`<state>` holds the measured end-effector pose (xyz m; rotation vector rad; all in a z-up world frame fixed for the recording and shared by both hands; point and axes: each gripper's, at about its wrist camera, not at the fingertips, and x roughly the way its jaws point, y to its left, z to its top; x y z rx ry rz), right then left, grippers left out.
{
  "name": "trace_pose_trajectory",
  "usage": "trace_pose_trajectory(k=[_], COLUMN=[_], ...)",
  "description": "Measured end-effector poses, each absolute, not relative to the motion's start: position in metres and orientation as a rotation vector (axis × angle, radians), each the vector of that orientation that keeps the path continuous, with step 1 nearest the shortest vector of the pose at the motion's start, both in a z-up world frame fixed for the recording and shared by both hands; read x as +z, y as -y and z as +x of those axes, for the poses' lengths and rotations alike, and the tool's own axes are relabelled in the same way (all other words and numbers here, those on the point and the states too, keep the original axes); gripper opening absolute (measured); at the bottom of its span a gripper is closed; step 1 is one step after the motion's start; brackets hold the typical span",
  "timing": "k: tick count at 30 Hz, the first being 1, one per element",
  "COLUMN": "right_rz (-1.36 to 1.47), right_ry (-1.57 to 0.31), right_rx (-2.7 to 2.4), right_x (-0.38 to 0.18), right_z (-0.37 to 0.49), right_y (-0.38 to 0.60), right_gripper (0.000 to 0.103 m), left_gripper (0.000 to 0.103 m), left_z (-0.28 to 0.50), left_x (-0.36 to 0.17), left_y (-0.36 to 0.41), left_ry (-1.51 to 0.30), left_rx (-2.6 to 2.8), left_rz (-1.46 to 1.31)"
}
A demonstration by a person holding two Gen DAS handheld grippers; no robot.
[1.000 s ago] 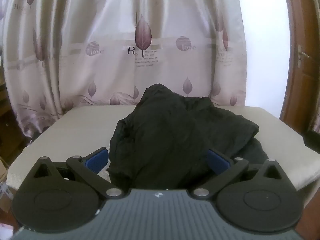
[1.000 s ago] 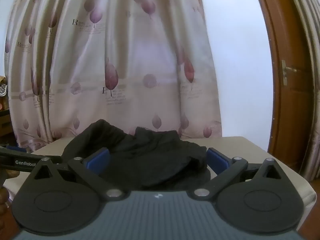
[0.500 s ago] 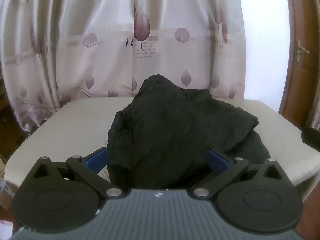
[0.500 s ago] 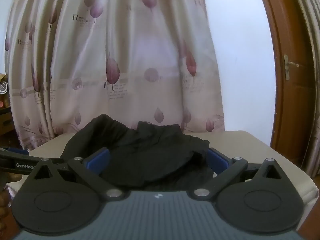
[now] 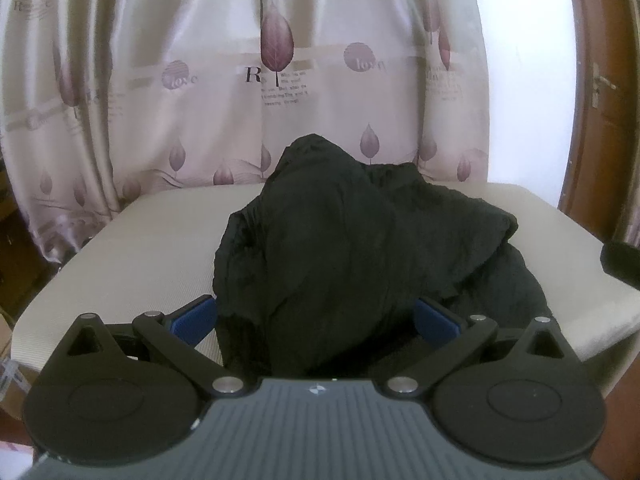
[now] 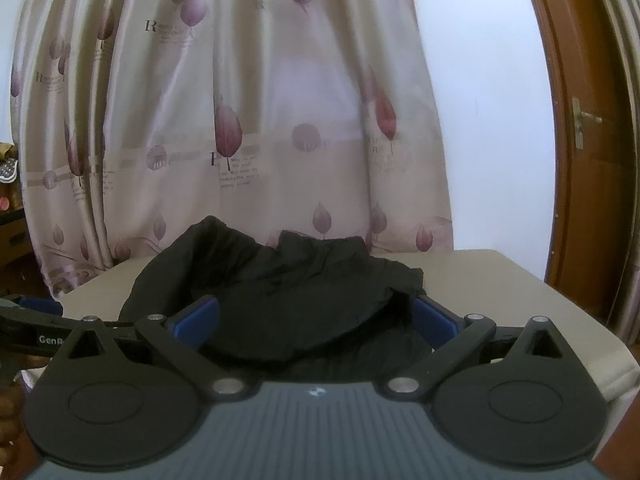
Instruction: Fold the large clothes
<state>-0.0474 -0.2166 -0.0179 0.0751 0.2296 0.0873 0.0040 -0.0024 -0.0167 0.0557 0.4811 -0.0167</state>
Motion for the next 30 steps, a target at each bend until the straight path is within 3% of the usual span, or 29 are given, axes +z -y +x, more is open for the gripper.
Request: trace_pose_trajectory(k=[20, 30], right_rz=[0.096, 0.103], right_ry=[-0.259, -0.29], right_rx=[0.097, 0.098], right_x=[-0.021, -0.025], right_z=[-0.045, -0.039], right_y=[0.218, 0.219], right_gripper=[0.103, 0.103], left_gripper=[0.103, 0.103], left_z=[0.004, -0.011], left_x=[-0.028, -0.057], left_y=[0.007, 0.019], left_ry=[-0.486, -0.388], left_rx=[-0.016, 0.019], left_rz=[0.13, 0.303])
